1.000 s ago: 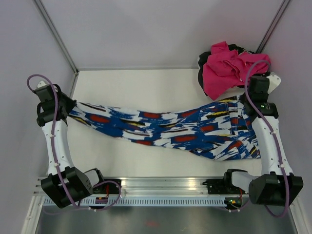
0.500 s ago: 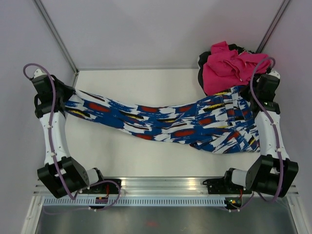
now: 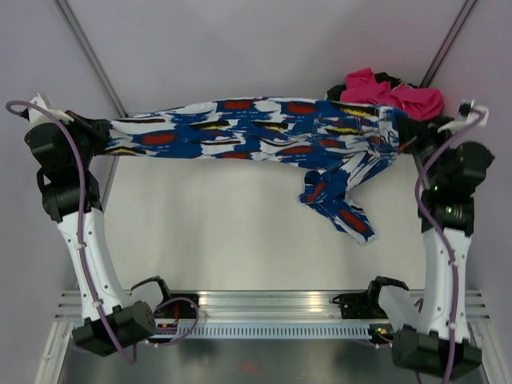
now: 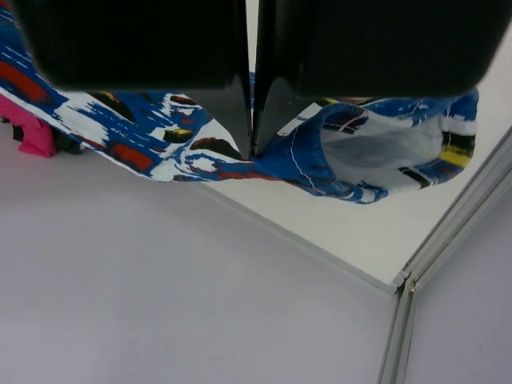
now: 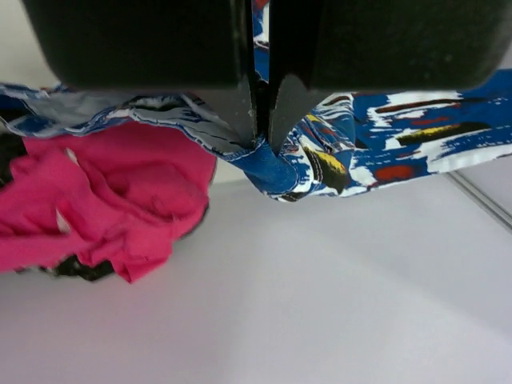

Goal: Fold and stack the trousers
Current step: Flatten the trousers out

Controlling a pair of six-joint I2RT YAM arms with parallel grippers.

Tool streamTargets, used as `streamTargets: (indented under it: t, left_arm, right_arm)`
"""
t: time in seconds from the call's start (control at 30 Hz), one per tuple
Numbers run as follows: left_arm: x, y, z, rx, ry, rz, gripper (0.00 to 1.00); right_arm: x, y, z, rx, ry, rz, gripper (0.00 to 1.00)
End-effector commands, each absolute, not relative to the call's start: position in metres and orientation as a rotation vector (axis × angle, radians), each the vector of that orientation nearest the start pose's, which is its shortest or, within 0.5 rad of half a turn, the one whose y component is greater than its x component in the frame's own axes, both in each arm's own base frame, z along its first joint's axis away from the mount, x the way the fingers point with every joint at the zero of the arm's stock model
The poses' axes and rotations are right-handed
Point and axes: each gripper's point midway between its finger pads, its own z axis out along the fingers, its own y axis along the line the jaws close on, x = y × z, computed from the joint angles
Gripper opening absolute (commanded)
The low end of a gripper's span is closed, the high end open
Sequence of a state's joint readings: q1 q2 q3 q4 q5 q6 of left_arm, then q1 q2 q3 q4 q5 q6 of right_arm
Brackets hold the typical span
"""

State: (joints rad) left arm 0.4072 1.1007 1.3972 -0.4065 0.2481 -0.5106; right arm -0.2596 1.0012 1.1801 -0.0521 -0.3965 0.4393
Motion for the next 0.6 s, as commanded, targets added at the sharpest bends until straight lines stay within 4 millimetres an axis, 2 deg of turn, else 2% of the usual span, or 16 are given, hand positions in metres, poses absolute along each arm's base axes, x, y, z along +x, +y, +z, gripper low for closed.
streamTargets:
  t: [0.0,0.03,0.07,0.1,0.13,0.17,0.2,0.23,0.27,0.3,0.33,0.4,0.43,0.5,0.57]
  left_arm:
    - [0.339,0.071,0.371,-0.531,1.692,-0.298,0.02]
    - [0.333,0.063,0.367,-0.516,1.703,-0.327,0.02]
    - [0.330,0.059,0.359,-0.517,1.718,-0.344,0.02]
    - [0.328,0.054,0.339,-0.529,1.757,-0.371,0.02]
    - [0.323,0.044,0.336,-0.501,1.764,-0.416,0.02]
    - [0.320,0.040,0.317,-0.513,1.799,-0.439,0.02]
    - [0.317,0.036,0.311,-0.513,1.814,-0.457,0.02]
    - [0.311,0.033,0.308,-0.503,1.815,-0.457,0.02]
    - [0.307,0.030,0.295,-0.511,1.839,-0.464,0.02]
    - [0.303,0.029,0.291,-0.515,1.847,-0.462,0.02]
    - [0.299,0.026,0.286,-0.525,1.861,-0.470,0.02]
    - [0.293,0.022,0.280,-0.517,1.871,-0.481,0.02]
    - [0.289,0.021,0.275,-0.531,1.887,-0.478,0.02]
    - [0.281,0.018,0.275,-0.528,1.891,-0.476,0.02]
    - [0.274,0.016,0.274,-0.535,1.910,-0.467,0.02]
  right_arm:
    - [0.310,-0.016,0.404,0.218,1.390,0.305,0.00]
    - [0.304,-0.014,0.396,0.245,1.382,0.304,0.00]
    - [0.302,-0.014,0.370,0.285,1.400,0.308,0.00]
    - [0.288,-0.015,0.376,0.319,1.337,0.303,0.00]
    - [0.285,-0.009,0.370,0.307,1.334,0.307,0.00]
    - [0.283,-0.011,0.355,0.318,1.361,0.278,0.00]
    - [0.273,-0.014,0.356,0.296,1.349,0.222,0.00]
    - [0.268,-0.009,0.339,0.271,1.411,0.209,0.00]
    - [0.263,-0.004,0.330,0.230,1.439,0.201,0.00]
    - [0.253,0.003,0.330,0.157,1.438,0.189,0.00]
    - [0.246,0.020,0.315,0.020,1.503,0.201,0.00]
    - [0.228,0.031,0.309,-0.065,1.517,0.219,0.00]
    - [0.221,0.033,0.291,-0.080,1.587,0.216,0.00]
    - [0.209,0.026,0.291,-0.044,1.613,0.179,0.00]
    - [0.199,0.028,0.301,-0.087,1.584,0.154,0.00]
